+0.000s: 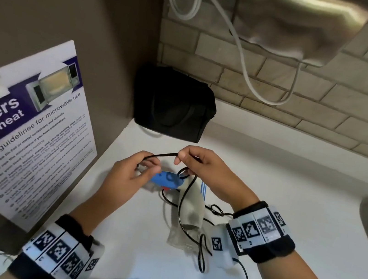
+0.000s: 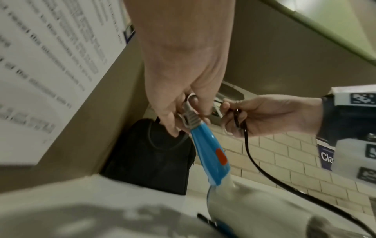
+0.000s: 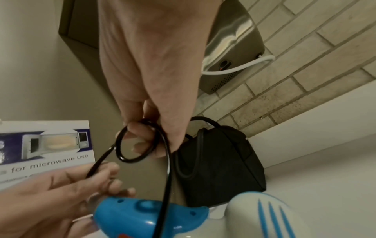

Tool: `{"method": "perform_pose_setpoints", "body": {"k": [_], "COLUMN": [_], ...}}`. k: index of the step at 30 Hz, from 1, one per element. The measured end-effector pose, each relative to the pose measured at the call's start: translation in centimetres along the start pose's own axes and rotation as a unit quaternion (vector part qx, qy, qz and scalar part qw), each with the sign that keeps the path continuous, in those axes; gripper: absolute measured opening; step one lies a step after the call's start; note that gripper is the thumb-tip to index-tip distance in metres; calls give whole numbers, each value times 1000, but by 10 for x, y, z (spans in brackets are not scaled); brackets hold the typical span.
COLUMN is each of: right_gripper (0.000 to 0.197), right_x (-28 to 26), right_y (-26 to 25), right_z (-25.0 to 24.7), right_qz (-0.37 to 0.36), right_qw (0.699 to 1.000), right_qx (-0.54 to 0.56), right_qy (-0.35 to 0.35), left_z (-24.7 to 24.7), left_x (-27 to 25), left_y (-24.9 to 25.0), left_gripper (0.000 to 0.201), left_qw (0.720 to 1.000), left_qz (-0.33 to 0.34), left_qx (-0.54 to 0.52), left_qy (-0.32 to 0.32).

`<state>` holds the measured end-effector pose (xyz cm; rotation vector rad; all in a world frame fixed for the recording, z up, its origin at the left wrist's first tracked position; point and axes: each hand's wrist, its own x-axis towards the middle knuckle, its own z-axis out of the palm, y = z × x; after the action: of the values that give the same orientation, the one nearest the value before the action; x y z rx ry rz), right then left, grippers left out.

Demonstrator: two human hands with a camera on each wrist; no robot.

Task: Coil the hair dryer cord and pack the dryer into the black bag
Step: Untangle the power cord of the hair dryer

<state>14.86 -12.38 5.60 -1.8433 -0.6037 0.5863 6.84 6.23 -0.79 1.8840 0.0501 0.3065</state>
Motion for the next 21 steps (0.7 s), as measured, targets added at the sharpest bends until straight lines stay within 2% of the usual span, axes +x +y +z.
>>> {"method": "perform_pose_setpoints", "body": {"k": [2,5,10,16,21], "right_gripper": [26,24,23,29,36], "right_x": [1,1,-3,-6,-3], "right_y": [-4,-10,-14,-13,-11], "right_z": [-1,-3,0,-5,-7], "right_qz": [14,47,83,156,123], "right_qw": [1000,995,983,961,986], "right_qx": [24,73,119,185,50], "right_qy": [-10,-46,-115,-132,-100], "left_z": [-3,-3,1,-2,-2], "left_x": [-1,0,3,0,-4], "left_y": [7,15,23,23,22], "left_gripper": [3,23,27,31,28], "left_qw": [999,997,993,991,997], "left_qz": [5,0,-48,-77,-52], "left_qx": [-9,-46,-94,-111,-46], "left_qy": [-35,-55,-45,-10,-35]}}
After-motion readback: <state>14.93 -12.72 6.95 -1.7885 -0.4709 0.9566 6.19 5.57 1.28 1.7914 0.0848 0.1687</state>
